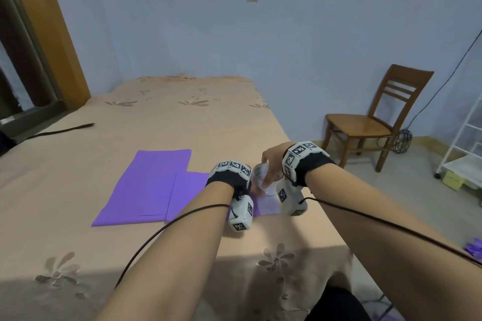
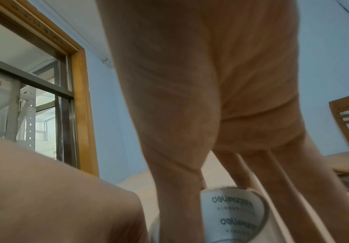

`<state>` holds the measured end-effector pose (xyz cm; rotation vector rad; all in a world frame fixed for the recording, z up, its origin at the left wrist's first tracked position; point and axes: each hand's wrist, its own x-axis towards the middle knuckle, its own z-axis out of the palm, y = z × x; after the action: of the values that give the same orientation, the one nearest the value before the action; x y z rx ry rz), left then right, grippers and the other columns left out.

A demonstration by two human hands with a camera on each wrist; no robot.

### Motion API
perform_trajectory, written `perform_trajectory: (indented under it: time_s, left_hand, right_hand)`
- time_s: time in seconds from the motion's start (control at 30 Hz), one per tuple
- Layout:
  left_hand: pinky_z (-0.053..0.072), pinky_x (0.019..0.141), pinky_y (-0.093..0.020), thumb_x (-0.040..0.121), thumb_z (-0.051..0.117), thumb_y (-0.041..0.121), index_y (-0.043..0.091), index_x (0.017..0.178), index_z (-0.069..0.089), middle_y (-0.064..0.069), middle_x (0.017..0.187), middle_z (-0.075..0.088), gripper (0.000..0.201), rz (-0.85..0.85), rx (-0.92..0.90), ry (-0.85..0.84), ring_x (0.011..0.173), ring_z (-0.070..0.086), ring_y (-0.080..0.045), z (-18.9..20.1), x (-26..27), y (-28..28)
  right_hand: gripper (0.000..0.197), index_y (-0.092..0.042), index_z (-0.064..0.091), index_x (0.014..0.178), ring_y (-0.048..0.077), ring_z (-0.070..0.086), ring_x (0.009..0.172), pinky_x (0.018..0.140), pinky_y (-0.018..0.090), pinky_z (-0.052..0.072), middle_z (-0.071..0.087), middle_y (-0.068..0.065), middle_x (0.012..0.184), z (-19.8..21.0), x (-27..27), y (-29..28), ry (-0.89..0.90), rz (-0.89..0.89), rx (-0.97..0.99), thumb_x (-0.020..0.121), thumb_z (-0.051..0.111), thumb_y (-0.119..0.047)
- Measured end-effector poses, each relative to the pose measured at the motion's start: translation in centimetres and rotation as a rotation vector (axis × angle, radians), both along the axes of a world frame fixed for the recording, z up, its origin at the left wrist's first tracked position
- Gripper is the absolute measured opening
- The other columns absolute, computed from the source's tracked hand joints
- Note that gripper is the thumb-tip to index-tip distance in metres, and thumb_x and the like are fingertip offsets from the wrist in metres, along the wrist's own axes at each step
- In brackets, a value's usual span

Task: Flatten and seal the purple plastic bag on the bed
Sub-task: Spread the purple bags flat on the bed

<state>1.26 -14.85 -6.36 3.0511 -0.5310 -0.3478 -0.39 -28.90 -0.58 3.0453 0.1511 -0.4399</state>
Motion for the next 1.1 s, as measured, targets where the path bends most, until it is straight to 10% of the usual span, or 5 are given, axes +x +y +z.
perform_trajectory:
  time_s: [0.27,0.63,0.73,0.93,1.1]
  left_hand:
    - [0.039,0.044,-0.013,0.070,0.071,0.031,0.016,0.058,0.057,0.002,0.044,0.054,0.023,0.067,-0.020,0.046,0.035,0.044,-0.018,0.3,0.3,0.7]
    - [0.033,0.043,-0.013,0.079,0.060,0.026,0.016,0.060,0.057,-0.005,0.058,0.056,0.022,0.207,-0.188,0.111,0.035,0.045,-0.016,1.8,0.1,0.1]
    - [0.044,0.057,-0.022,0.073,0.065,0.028,0.013,0.061,0.064,-0.008,0.068,0.066,0.019,0.238,-0.254,0.124,0.051,0.054,-0.023,2.8,0.6,0.3]
    - [0.042,0.057,-0.028,0.058,0.064,0.030,0.016,0.057,0.068,-0.005,0.058,0.060,0.015,0.232,-0.300,0.123,0.048,0.049,-0.021,4.7,0.6,0.5]
    - [0.045,0.059,-0.029,0.056,0.066,0.030,0.013,0.050,0.067,-0.007,0.056,0.061,0.017,0.224,-0.262,0.113,0.049,0.052,-0.022,4.8,1.1,0.7]
  right_hand:
    - [0.092,-0.027,0.066,0.108,0.023,0.073,0.084,0.079,0.036,0.057,0.076,0.000,0.085,-0.2,-0.1,0.1,-0.035,0.028,-0.048,0.029,0.067,-0.074]
    - [0.073,-0.037,0.058,0.123,0.013,0.066,0.070,0.079,0.030,0.056,0.068,-0.012,0.078,0.4,-1.7,-0.8,-0.029,0.012,0.038,0.055,0.078,-0.057]
    - [0.091,-0.032,0.046,0.137,0.016,0.062,0.077,0.079,0.029,0.053,0.070,-0.005,0.108,0.9,-1.6,-0.6,0.023,-0.005,0.045,0.056,0.081,-0.055]
    - [0.056,-0.014,0.068,0.081,0.025,0.073,0.077,0.076,0.033,0.057,0.076,0.005,0.083,1.7,-2.3,1.4,0.064,-0.004,0.006,0.053,0.076,-0.062]
    - [0.067,-0.011,0.072,0.077,0.016,0.075,0.075,0.086,0.037,0.057,0.077,-0.001,0.076,1.0,-1.1,2.0,0.072,-0.016,0.060,0.037,0.079,-0.064]
